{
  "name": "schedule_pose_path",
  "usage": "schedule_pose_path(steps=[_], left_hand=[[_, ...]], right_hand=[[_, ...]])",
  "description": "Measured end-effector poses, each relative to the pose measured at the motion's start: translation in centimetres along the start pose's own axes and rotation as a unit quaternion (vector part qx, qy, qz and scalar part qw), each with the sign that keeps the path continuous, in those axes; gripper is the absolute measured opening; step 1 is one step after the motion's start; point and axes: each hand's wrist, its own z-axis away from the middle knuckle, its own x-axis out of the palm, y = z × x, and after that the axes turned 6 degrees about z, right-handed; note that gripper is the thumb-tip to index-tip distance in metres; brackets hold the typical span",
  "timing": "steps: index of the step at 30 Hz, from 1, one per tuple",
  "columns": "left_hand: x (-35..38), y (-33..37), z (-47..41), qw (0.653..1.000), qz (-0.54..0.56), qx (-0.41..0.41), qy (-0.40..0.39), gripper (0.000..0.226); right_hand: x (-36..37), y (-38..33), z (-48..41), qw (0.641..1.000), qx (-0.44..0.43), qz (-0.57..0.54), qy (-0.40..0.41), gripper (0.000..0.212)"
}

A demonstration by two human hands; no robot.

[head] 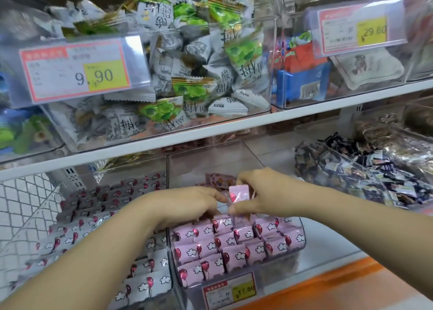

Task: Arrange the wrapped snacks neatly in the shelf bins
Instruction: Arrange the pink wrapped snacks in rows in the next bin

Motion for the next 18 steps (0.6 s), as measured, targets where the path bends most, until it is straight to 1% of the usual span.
schedule_pose_path(steps=[2,3,5,7,9,11,13,18], left_hand=[[-0.2,-0.1,-0.2,0.999,0.048,-0.009,-0.006,0.028],[-0.3,-0.2,-0.3,0.998,0.053,-0.015,-0.011,0.03],[-0.5,0.0,-0.5,0.999,0.028,-0.022,-0.026,0.033],[-0.6,0.4,-0.5,0.999,-0.013,-0.02,-0.046,0.037],[-0.8,0.5,-0.4,0.997,-0.025,-0.024,-0.063,0.038],[-1.0,0.5,-0.3,0.997,-0.021,-0.026,-0.065,0.038],[-1.4,0.4,-0.3,0.998,-0.03,-0.019,-0.049,0.038],[-2.0,0.0,-1.1,0.999,-0.002,-0.02,-0.045,0.037]], right_hand=[[0.2,-0.2,-0.3,0.998,-0.008,0.022,-0.053,0.045],[0.2,-0.2,-0.4,0.996,-0.018,0.03,-0.078,0.049],[0.2,-0.3,-0.4,0.991,-0.033,0.048,-0.12,0.046],[0.1,-0.4,-0.5,0.987,-0.034,0.058,-0.143,0.039],[0.1,-0.4,-0.6,0.985,-0.032,0.062,-0.159,0.039],[0.0,-0.2,-0.8,0.986,-0.034,0.053,-0.154,0.035],[-0.1,-0.1,-1.0,0.989,-0.033,0.04,-0.135,0.031],[-0.2,0.1,-1.1,0.993,-0.044,0.029,-0.11,0.035]])
